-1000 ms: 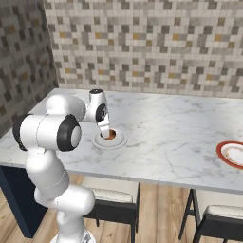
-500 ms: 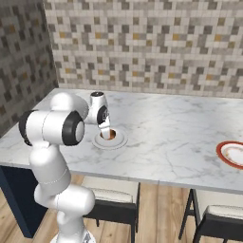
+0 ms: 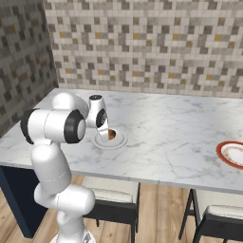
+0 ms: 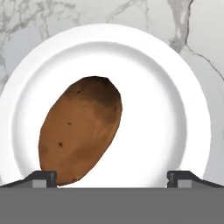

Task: Transport the steak and potato to the fridge. Place the steak on the rack containing meat and place the potato on the rack containing the vegetable, ensuring meats and vegetables are on different racks.

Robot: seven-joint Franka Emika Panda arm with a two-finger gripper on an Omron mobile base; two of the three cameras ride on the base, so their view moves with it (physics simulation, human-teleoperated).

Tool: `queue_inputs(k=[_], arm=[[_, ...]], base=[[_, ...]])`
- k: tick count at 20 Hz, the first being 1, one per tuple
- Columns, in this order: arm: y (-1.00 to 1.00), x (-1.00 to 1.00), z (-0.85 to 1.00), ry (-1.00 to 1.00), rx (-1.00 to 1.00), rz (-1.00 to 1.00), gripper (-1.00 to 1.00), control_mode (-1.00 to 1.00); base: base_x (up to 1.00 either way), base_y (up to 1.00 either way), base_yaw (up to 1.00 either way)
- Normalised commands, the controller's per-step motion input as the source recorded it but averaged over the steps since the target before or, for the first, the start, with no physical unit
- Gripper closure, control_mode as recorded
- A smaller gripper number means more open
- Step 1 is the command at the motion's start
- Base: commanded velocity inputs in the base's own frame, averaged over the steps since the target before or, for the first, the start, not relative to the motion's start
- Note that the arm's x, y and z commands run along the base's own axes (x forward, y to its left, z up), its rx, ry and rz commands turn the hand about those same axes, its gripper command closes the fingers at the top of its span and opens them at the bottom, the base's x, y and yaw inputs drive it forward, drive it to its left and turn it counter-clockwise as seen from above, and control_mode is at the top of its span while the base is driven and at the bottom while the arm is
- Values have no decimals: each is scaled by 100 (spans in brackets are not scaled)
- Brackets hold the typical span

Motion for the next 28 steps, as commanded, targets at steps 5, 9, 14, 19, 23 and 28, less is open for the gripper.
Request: queue_inputs(k=[5, 9, 14, 19, 23, 28], arm=[[0, 12, -8, -1, 0, 0, -100, -100], [0, 15, -2, 0, 0, 0, -100, -100], [0, 23, -4, 0, 0, 0, -100, -100], [0, 23, -13, 0, 0, -4, -100, -100], [0, 18, -35, 9, 0, -9, -100, -100], [-4, 14, -42, 15, 0, -11, -100, -100]], base=[[0, 0, 0], [0, 0, 0], [0, 0, 0], [0, 0, 0], [0, 0, 0], [0, 0, 0]])
